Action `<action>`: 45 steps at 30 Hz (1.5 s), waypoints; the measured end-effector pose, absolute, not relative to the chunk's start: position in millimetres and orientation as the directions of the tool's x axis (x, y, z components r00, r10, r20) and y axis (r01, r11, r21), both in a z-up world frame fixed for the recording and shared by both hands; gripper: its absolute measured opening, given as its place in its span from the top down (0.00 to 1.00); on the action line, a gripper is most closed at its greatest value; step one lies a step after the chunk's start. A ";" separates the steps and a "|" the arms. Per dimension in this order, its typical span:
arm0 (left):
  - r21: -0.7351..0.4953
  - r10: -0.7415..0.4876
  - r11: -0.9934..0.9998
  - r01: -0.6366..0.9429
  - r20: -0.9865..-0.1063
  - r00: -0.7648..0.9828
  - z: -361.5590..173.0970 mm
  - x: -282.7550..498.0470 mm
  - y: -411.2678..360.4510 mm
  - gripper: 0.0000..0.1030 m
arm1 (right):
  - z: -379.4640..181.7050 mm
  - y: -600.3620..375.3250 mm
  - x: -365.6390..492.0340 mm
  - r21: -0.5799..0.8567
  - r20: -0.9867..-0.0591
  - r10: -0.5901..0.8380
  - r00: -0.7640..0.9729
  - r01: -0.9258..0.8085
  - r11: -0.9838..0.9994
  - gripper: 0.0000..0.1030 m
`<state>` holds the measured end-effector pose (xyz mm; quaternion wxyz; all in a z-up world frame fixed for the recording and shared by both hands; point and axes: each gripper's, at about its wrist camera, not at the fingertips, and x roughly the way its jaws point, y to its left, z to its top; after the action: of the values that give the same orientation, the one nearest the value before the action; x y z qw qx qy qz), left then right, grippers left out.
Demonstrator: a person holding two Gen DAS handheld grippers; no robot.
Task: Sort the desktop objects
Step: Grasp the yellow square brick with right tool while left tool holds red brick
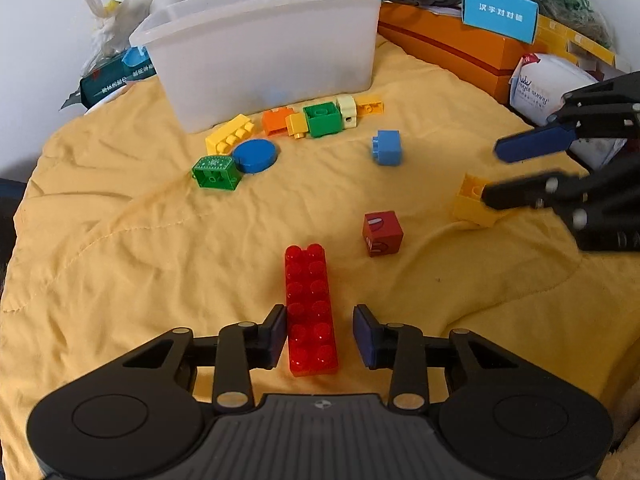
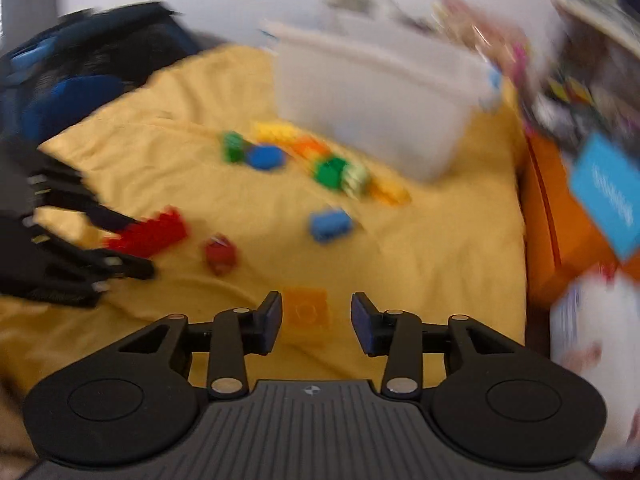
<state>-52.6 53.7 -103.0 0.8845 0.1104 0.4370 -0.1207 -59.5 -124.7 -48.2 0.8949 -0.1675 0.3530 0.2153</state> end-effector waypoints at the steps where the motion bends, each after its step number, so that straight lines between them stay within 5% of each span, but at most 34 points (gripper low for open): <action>1: 0.081 -0.124 0.948 0.309 -0.797 0.591 -102.8 -52.5 53.5 0.61 | -50.3 -120.6 -58.7 -0.159 -0.711 0.265 0.652 -0.517 0.841 0.62; 8: 0.071 -0.118 0.956 0.286 -0.797 0.592 -103.6 -49.9 53.1 0.60 | -79.8 -109.8 -44.3 -0.314 -0.742 0.126 0.659 -0.507 0.802 0.70; 11: 0.073 -0.110 0.958 0.277 -0.799 0.592 -104.1 -49.7 53.3 0.60 | -63.1 -130.8 -34.2 -0.153 -0.746 0.203 0.634 -0.460 0.875 0.70; 15: 0.070 -0.103 0.962 0.264 -0.804 0.586 -105.7 -47.8 53.6 0.60 | -64.5 -162.4 -13.4 0.331 -0.750 0.481 0.455 -0.371 0.868 0.70; 17: 0.072 -0.099 0.962 0.262 -0.805 0.586 -106.2 -47.6 53.5 0.60 | -77.8 -170.7 -6.7 0.376 -0.772 0.468 0.430 -0.286 0.882 0.69; 22: 0.082 -0.075 0.969 0.234 -0.801 0.594 -105.2 -46.9 56.4 0.60 | -65.0 -173.2 -21.8 0.145 -0.776 0.283 0.564 -0.276 0.950 0.58; 30: 0.051 -0.084 0.976 0.212 -0.809 0.582 -106.3 -44.3 61.6 0.60 | -65.8 -159.5 -26.8 -0.023 -0.778 0.181 0.601 -0.316 0.949 0.47; 43: -0.050 -0.128 0.987 0.153 -0.819 0.559 -106.0 -36.8 74.1 0.57 | -77.3 -160.5 -27.4 0.014 -0.789 0.154 0.595 -0.233 0.972 0.51; 45: -0.057 -0.125 0.989 0.139 -0.820 0.558 -106.3 -33.8 75.1 0.65 | -78.6 -159.7 -23.3 0.029 -0.799 0.157 0.581 -0.222 0.975 0.52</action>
<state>-33.8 75.1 -106.3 0.8826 0.0072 0.4640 -0.0749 -23.3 -159.7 -78.6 0.8882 -0.0370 0.4453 0.1067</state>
